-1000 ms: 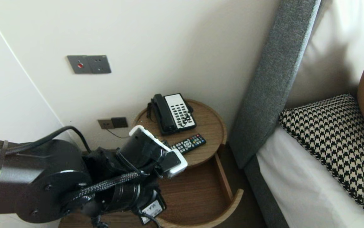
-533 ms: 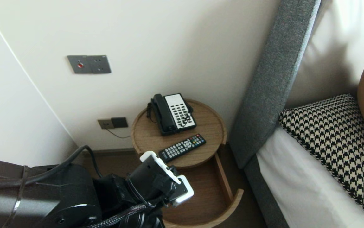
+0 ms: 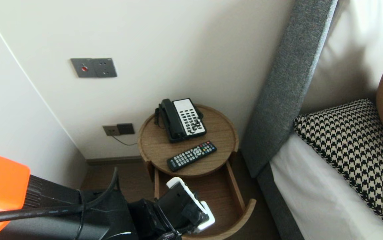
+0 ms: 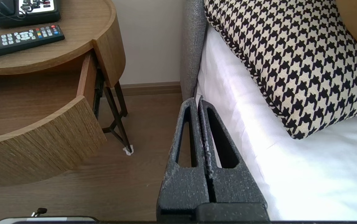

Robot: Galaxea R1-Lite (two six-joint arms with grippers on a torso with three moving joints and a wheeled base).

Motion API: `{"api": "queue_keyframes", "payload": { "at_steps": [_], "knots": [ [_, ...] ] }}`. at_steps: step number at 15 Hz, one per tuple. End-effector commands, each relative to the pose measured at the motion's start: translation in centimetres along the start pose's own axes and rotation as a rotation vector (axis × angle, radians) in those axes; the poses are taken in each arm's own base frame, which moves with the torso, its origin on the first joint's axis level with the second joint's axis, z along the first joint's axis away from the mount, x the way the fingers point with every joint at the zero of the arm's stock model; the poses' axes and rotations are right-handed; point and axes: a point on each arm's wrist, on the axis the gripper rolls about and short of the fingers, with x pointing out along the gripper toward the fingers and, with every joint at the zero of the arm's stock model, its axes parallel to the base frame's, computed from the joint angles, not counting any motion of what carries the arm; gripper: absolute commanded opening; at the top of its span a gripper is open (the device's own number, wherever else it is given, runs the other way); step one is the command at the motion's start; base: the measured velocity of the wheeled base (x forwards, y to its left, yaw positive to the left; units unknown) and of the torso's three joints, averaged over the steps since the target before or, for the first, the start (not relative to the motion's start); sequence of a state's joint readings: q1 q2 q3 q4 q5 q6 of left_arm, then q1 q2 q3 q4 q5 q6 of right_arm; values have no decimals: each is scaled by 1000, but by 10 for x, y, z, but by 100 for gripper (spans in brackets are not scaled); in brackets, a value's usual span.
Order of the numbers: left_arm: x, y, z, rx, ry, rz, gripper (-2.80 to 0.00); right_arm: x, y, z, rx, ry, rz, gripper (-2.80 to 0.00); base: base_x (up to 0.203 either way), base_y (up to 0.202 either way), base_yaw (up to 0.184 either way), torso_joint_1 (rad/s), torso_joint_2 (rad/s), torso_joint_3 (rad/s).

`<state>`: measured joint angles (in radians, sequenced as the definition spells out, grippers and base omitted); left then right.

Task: Close the nightstand drawer

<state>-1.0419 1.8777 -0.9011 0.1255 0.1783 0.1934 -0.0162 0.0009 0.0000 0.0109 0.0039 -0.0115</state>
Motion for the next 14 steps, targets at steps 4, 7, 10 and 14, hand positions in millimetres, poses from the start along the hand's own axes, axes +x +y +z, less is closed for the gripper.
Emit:
{"api": "queue_keyframes", "payload": {
  "at_steps": [4,7,10,14],
  "knots": [
    [8,-10,1,29,18,-16,-280,0,0,0,-1,1,0,-280,0,0,0,0,0,0],
    [13,-18,2,51,28,-29,-280,0,0,0,-1,1,0,-280,0,0,0,0,0,0],
    [22,-22,2,60,45,-48,-280,0,0,0,-1,1,0,-280,0,0,0,0,0,0],
    [30,-23,4,61,51,-49,-280,0,0,0,-1,1,0,-280,0,0,0,0,0,0]
  ]
}}
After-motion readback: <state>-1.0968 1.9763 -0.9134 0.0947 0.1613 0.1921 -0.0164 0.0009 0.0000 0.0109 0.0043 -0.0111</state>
